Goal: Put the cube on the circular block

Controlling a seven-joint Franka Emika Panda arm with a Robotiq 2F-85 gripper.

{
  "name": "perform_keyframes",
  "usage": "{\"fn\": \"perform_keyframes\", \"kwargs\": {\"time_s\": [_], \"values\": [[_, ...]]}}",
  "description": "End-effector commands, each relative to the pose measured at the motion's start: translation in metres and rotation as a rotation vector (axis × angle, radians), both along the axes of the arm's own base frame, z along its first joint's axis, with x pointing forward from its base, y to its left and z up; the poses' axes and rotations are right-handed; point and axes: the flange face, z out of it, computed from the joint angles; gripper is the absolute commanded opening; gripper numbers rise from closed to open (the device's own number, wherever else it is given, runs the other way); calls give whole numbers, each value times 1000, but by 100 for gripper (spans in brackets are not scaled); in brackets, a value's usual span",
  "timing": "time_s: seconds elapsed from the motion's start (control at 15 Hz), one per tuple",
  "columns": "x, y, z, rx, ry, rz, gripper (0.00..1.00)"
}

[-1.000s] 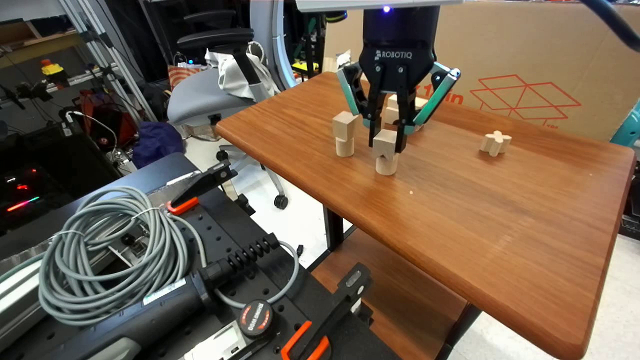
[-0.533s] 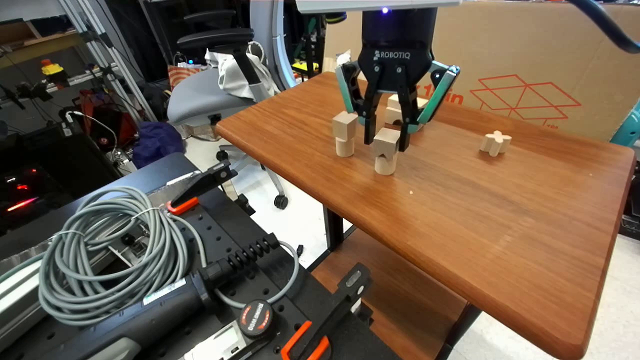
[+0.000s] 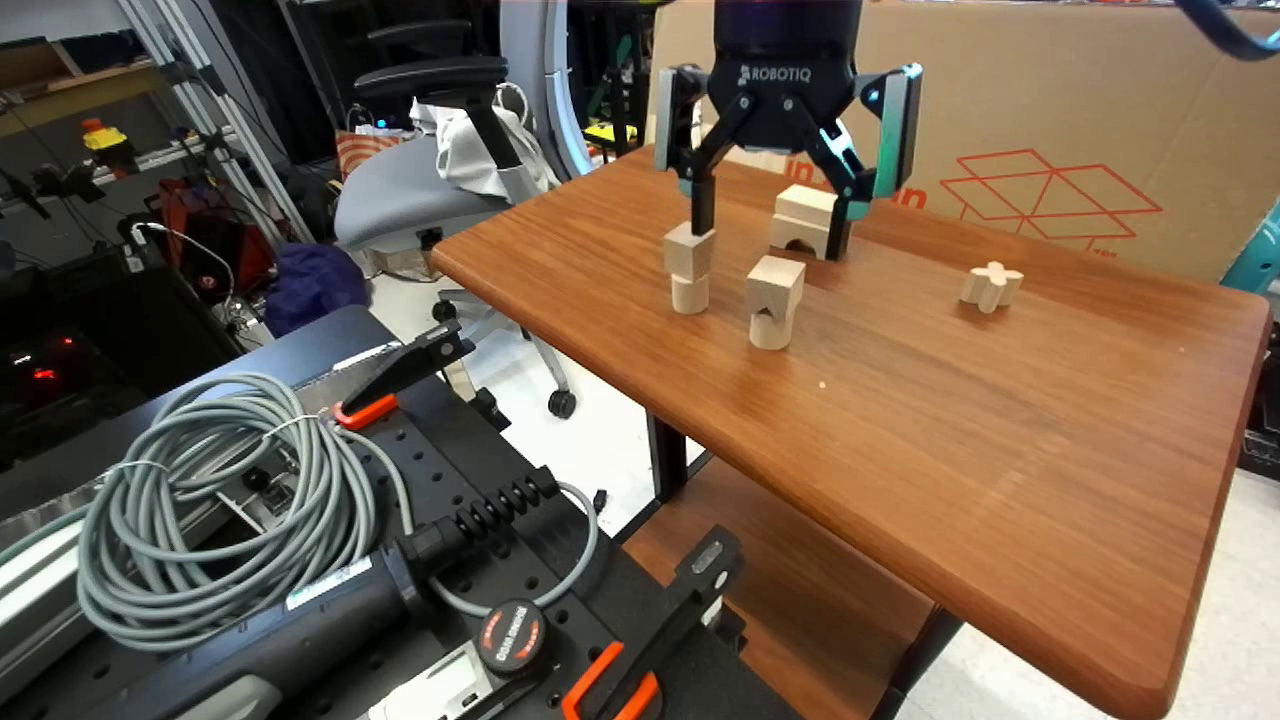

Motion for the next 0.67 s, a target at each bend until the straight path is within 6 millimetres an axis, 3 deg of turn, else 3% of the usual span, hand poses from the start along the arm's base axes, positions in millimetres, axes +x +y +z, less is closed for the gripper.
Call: {"fn": "perform_keyframes", "kwargs": {"time_s": [0.0, 0.2, 0.27, 0.33, 0.4, 0.6], "values": [[-16, 6, 73, 48, -44, -39, 100], [-25, 7, 133, 116, 24, -66, 100], [-9, 9, 97, 73, -3, -66, 100], [-12, 9, 114, 77, -10, -66, 100], [-13, 9, 119, 76, -18, -65, 100], [-13, 9, 101, 75, 9, -66, 100]]}}
